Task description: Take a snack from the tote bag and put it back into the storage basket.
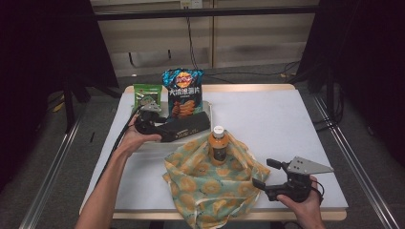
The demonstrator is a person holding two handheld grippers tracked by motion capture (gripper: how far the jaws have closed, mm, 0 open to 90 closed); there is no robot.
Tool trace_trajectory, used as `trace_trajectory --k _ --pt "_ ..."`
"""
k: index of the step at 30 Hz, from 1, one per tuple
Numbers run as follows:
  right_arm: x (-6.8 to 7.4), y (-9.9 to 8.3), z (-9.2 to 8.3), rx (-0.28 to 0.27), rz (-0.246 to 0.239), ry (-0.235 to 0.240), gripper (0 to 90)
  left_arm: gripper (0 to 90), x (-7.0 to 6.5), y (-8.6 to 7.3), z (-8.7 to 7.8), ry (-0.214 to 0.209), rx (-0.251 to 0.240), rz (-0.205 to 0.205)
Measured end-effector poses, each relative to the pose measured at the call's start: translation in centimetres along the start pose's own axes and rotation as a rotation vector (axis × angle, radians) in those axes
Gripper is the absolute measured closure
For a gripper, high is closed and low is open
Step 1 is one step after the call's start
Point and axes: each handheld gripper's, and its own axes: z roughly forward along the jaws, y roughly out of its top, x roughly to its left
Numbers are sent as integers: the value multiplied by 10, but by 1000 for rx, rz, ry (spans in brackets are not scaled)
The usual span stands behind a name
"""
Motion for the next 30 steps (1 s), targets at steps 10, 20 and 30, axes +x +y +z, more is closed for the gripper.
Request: trace_trajectory --k 10,20,30 --pt "0 0 0 1 -1 0 112 551 -10 -15 -40 -3 -80 5" --pt "1 0 0 0 5 -3 111 900 -16 -31 -37 -66 -38 13" --pt "1 -1 0 4 -1 1 111 900 -12 -37 -25 -20 13 -36"
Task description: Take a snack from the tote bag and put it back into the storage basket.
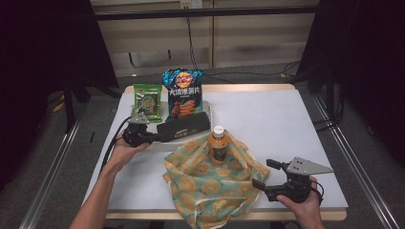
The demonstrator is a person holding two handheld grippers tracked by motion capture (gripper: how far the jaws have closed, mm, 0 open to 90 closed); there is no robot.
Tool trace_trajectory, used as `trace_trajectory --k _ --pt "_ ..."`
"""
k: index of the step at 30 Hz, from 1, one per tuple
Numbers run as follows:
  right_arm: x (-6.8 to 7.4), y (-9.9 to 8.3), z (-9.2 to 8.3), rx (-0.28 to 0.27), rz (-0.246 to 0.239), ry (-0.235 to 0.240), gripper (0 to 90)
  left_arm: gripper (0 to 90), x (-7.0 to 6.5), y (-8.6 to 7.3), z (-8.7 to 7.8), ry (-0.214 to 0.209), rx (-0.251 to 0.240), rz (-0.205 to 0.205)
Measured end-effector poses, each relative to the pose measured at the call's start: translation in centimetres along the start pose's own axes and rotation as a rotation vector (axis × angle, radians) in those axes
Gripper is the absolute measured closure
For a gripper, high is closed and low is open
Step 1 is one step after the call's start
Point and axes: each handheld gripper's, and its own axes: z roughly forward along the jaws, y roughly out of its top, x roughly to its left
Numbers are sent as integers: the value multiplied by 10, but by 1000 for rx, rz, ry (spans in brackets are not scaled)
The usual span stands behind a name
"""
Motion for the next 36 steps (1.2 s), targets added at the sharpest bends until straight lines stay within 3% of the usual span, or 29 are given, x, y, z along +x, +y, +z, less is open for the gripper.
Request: trace_trajectory --k 2,14,16,21,32,36 --pt "0 0 0 2 -1 0 111 900 1 0 0 14 20 7" --pt "0 0 1 7 4 1 111 900 9 -4 1 62 4 -33" --pt "0 0 1 6 4 2 111 900 11 -6 1 46 -8 -40" --pt "0 0 2 7 2 0 111 900 14 -7 1 68 -7 -51" --pt "0 0 2 10 -2 0 111 900 16 -5 6 139 -10 -63" --pt "0 0 3 11 -3 0 111 900 16 -4 7 132 -22 -74"
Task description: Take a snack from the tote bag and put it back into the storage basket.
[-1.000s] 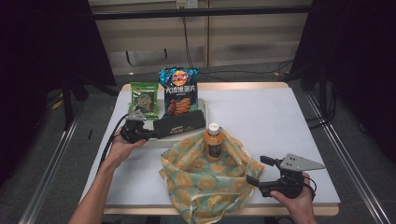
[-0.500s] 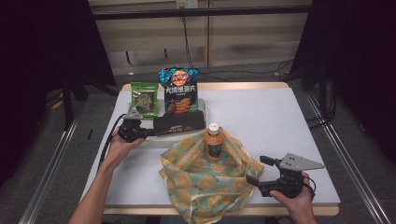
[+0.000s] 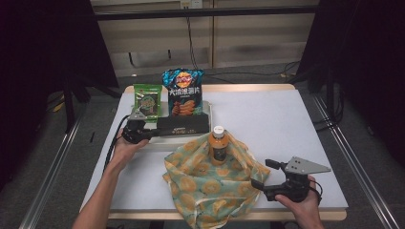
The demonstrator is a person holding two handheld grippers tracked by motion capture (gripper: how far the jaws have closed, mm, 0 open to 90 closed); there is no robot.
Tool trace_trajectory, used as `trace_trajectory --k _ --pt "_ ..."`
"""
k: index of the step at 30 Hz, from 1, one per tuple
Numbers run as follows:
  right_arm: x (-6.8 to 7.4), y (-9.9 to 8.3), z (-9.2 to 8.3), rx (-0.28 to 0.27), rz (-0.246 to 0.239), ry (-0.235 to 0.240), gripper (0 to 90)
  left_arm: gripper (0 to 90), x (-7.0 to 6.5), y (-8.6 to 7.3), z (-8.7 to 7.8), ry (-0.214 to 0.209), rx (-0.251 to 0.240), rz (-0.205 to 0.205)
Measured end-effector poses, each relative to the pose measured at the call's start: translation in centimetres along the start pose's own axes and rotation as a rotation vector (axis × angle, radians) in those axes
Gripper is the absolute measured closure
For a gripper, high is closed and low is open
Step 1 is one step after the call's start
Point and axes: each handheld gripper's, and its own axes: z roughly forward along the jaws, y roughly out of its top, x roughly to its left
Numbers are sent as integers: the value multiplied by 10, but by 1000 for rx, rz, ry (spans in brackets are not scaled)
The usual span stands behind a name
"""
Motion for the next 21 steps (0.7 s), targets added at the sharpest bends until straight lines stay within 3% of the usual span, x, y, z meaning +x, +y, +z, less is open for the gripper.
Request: trace_trajectory --k 9,12,21 --pt "0 0 0 -2 2 0 111 899 3 -1 4 26 8 -12" --pt "0 0 0 0 1 5 110 891 1 0 4 28 18 7" --pt "0 0 -1 -2 3 0 108 839 0 0 5 27 17 12"
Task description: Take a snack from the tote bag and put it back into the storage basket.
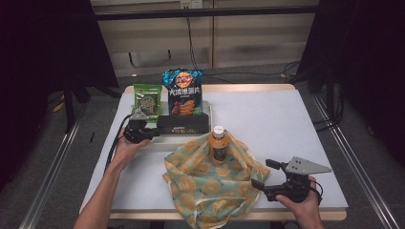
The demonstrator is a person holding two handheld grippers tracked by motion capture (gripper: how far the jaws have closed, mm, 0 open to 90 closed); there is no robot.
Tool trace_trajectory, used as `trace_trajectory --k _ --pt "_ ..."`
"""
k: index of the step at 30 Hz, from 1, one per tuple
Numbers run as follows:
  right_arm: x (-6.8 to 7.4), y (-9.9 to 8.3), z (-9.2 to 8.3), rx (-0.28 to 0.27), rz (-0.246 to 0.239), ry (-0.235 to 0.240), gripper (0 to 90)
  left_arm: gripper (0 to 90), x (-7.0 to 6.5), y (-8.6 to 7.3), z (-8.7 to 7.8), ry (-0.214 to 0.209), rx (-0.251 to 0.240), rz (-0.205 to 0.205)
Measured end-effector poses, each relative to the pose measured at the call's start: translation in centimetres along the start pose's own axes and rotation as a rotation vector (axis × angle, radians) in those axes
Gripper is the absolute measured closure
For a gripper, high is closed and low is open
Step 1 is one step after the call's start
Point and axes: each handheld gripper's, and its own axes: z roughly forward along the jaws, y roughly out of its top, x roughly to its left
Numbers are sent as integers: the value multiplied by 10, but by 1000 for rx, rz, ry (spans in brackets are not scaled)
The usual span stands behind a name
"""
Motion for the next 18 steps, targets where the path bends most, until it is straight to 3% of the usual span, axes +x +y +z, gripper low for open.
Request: trace_trajectory --k 3,10,18 --pt "0 0 1 -1 5 1 107 821 -1 -1 -1 -21 -6 2" --pt "0 2 4 -4 8 -8 107 764 4 -4 -1 -24 -13 -3" --pt "-1 1 1 -5 8 -9 107 715 -3 -2 -3 -16 -10 1"
